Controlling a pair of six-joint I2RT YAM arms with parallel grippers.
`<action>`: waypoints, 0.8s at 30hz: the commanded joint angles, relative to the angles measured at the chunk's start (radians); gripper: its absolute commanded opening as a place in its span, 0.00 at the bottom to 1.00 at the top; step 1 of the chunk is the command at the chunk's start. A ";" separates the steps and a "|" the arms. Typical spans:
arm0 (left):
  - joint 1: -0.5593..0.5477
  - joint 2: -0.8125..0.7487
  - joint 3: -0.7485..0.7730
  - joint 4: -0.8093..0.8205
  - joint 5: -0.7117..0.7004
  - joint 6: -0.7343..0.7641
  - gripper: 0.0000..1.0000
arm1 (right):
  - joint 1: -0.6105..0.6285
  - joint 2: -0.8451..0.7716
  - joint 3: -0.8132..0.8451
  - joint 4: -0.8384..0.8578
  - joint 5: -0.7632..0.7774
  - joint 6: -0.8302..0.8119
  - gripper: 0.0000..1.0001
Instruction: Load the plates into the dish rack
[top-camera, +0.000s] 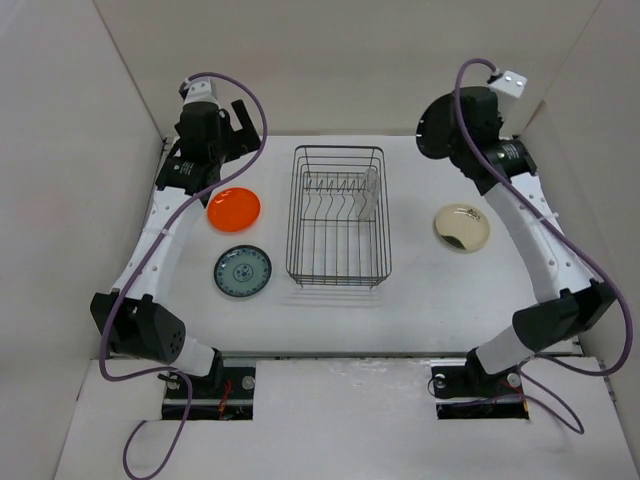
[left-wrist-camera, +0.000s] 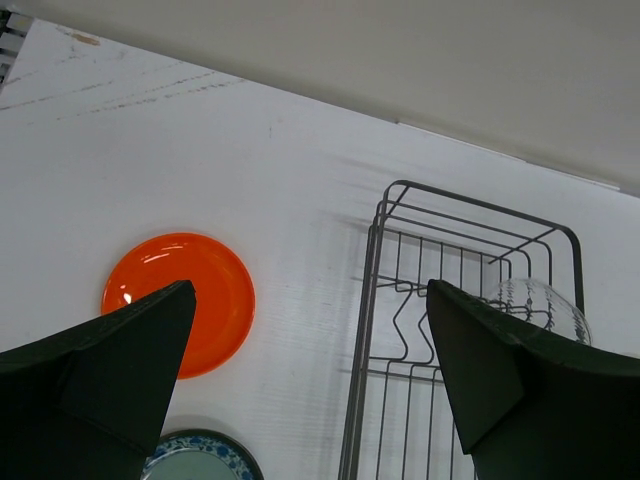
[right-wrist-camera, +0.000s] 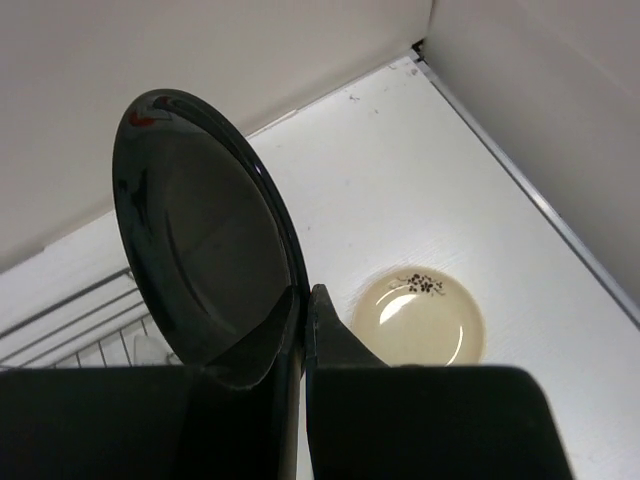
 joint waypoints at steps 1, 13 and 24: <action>0.000 -0.059 0.022 0.023 -0.023 -0.001 1.00 | 0.120 0.068 0.146 -0.157 0.185 -0.057 0.00; 0.029 -0.109 0.076 -0.071 -0.224 -0.086 1.00 | 0.413 0.332 0.395 -0.324 0.362 -0.048 0.00; 0.039 -0.172 0.088 -0.080 -0.201 -0.086 1.00 | 0.474 0.474 0.493 -0.389 0.394 -0.035 0.00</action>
